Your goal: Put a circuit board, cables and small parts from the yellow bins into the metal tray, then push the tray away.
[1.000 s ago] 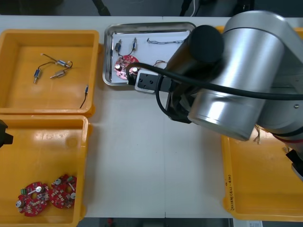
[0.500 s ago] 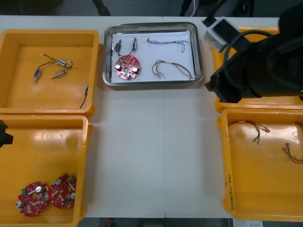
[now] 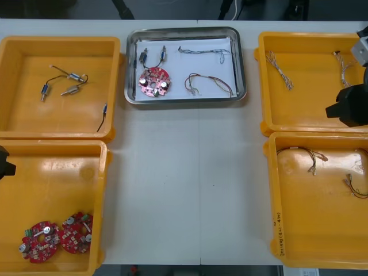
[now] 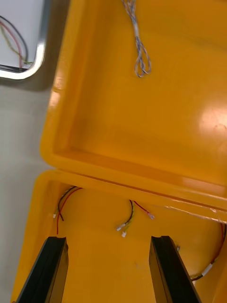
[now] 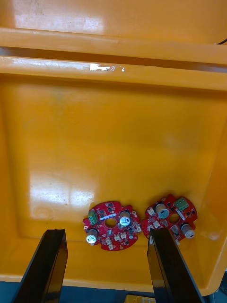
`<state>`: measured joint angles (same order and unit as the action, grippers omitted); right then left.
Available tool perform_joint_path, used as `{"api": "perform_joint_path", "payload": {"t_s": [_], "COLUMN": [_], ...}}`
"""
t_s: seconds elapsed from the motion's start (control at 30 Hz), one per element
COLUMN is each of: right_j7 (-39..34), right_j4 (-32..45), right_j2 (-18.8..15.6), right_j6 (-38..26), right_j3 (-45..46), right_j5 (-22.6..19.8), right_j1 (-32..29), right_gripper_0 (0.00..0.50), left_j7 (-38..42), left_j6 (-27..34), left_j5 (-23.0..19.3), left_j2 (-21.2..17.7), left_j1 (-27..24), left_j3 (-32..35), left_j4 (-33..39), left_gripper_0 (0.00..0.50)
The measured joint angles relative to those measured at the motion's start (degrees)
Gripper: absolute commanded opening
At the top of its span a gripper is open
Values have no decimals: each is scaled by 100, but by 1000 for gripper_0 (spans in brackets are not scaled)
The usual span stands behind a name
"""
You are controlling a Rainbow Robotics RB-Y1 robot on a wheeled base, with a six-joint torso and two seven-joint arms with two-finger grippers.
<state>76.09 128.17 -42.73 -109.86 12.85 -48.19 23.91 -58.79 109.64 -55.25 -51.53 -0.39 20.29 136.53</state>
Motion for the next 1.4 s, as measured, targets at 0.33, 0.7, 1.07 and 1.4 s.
{"api": "perform_joint_path", "payload": {"t_s": [0.33,0.7,1.07,1.4], "right_j7": [0,0,-1,-2], "right_j4": [-901,-945,-945,-817], "right_j2": [-1,-1,0,1], "right_j6": [0,0,0,0], "right_j3": [621,720,751,780], "right_j5": [431,364,228,221], "right_j1": [-266,-789,-828,-839], "right_gripper_0": [500,500,500,500], "left_j7": [0,0,0,0], "left_j6": [0,0,0,0], "left_j5": [0,0,0,0], "left_j2": [0,0,0,0], "left_j1": [1,1,1,1], "left_j3": [0,0,0,0], "left_j4": [1,1,1,1], "left_gripper_0": [500,500,500,500]}}
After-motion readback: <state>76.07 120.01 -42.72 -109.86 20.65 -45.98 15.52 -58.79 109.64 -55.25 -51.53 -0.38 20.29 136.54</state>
